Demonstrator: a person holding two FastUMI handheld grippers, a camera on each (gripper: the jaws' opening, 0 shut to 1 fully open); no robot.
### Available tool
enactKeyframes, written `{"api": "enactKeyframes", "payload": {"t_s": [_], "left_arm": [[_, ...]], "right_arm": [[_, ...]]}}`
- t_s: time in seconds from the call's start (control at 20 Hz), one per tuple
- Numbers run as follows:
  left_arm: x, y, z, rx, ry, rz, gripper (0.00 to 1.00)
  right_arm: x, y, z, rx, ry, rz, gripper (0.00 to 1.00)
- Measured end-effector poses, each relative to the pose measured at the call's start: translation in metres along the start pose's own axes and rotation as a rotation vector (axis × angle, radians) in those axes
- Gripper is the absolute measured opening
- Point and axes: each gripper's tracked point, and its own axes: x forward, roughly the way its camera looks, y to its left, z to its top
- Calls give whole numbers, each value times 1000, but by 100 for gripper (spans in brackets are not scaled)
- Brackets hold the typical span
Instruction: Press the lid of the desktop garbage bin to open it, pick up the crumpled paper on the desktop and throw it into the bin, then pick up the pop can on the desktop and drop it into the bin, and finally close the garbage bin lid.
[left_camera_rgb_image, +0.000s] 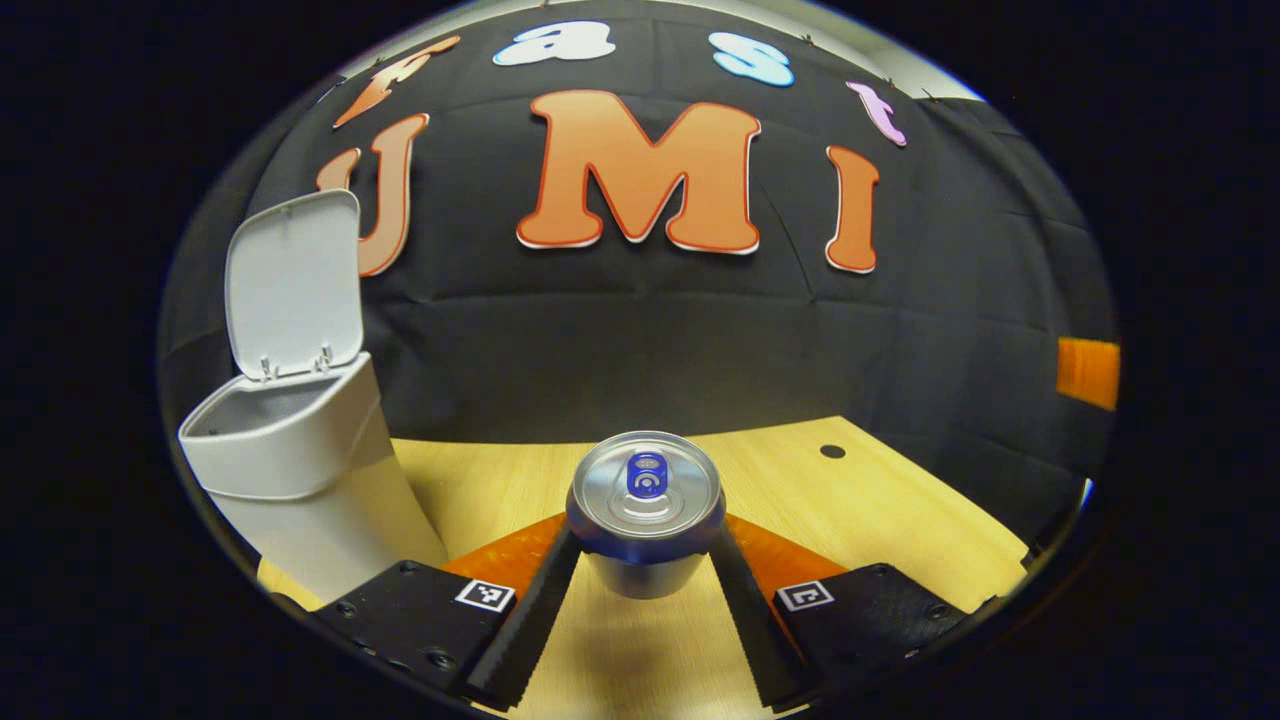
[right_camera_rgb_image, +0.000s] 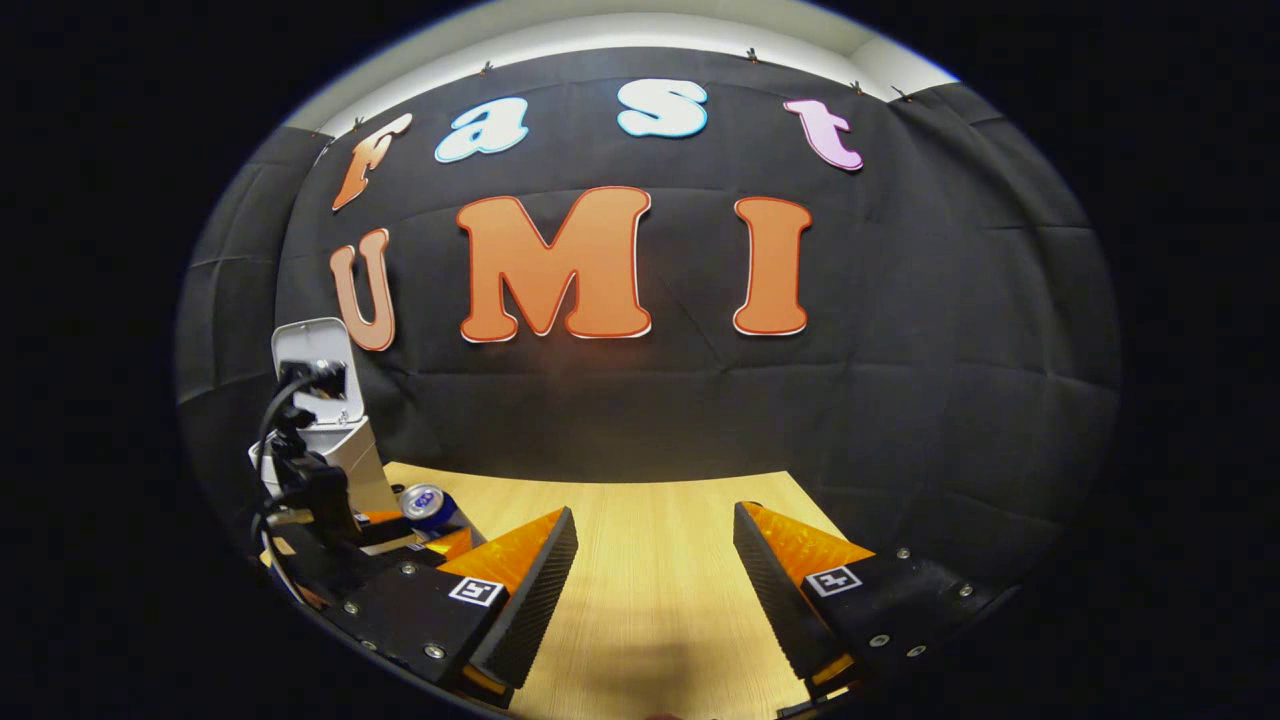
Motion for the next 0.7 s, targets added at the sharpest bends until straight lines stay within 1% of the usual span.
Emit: {"api": "enactKeyframes", "payload": {"t_s": [0.1, 0.2, 0.45, 0.5, 0.7], "left_arm": [[-13, 4, 19, 5, -37, 12, 80], [-27, 4, 36, 18, -70, 5, 80], [-68, 9, 74, 14, -145, 18, 80], [-73, 14, 79, 19, -165, 34, 79], [-102, 41, 87, 39, -182, 104, 79]], "right_arm": [[3, 6, 1, 4, -3, 18, 94], [7, 11, 2, 3, -5, 38, 94], [13, 22, 2, -6, -13, 78, 93], [16, 25, 3, -4, -14, 88, 93], [25, 40, 4, -7, -19, 128, 94]]}}
